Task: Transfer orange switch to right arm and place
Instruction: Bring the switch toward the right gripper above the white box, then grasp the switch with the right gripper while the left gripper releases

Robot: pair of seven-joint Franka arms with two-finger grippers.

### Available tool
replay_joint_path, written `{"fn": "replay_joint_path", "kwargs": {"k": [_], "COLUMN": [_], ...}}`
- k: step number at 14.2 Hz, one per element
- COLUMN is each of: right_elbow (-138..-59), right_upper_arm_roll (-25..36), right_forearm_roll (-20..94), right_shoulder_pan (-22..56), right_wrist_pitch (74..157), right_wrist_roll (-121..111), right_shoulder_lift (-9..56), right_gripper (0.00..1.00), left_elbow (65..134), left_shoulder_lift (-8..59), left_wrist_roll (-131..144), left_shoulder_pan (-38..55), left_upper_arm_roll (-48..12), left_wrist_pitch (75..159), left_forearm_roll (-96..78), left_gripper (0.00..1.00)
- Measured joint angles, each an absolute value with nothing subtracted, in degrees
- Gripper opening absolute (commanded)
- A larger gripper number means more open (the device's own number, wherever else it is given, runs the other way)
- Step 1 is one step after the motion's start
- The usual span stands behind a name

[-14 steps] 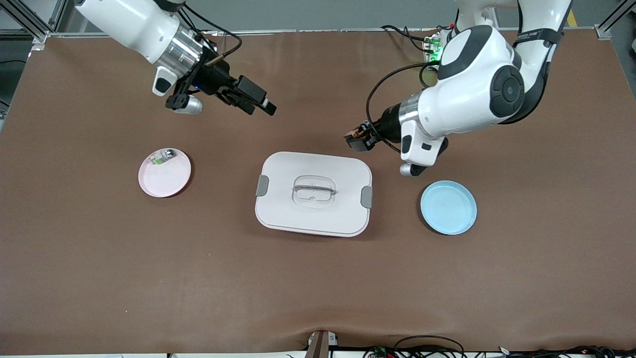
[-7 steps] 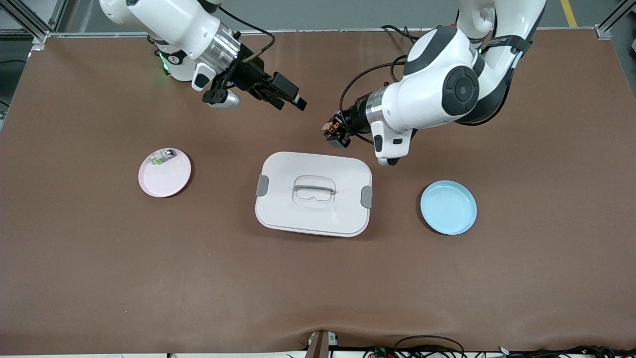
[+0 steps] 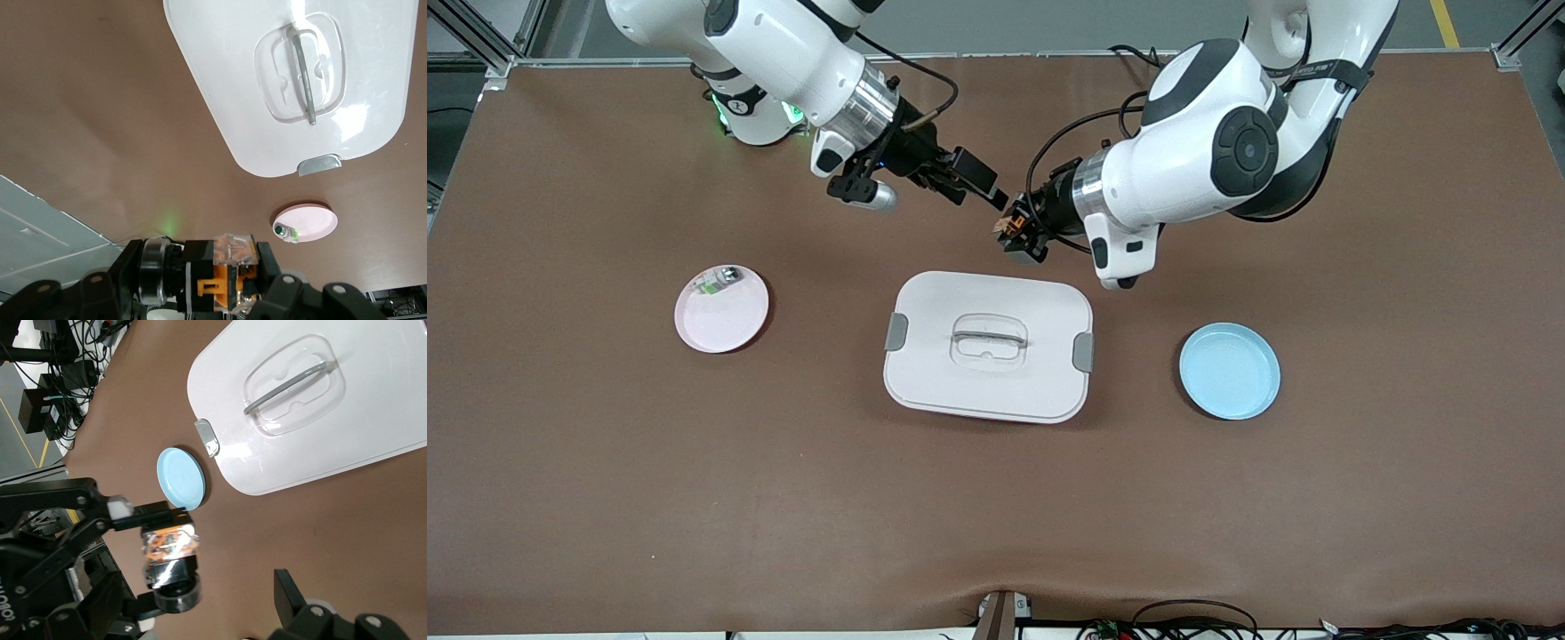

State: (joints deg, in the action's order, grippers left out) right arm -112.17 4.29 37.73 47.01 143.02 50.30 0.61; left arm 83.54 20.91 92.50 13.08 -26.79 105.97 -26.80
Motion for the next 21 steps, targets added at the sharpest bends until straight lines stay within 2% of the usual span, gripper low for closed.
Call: {"fn": "replay_joint_path", "kwargs": {"k": [15,17,21], "right_elbow": [-108.87,-108.71,-108.68], "right_upper_arm_roll": [4.34,4.33,4.39], "right_forearm_roll": [37.73,37.73,37.73], "right_shoulder_pan": [47.28,47.50,47.62], "right_wrist_pitch": [143.23,143.23,143.18], "right_wrist_roll": [50.33,50.28,50.23], "right_shoulder_lift": [4.75,5.02,5.07], "right_gripper": [1.00,0.69,0.26], "left_elbow": [81.91,81.86,81.81], "left_shoulder_lift": [21.96,21.99,22.05], "left_wrist_roll": [93.88,93.96,93.97], "left_shoulder_pan": [14.47,14.51,14.73], "left_upper_arm_roll": [-26.81,-26.81,-26.81], "left_wrist_pitch": [107.01,107.02,107.34], "left_forearm_roll": [-26.80,-26.80,-26.80], "left_gripper": [0.00,0.00,0.00]}}
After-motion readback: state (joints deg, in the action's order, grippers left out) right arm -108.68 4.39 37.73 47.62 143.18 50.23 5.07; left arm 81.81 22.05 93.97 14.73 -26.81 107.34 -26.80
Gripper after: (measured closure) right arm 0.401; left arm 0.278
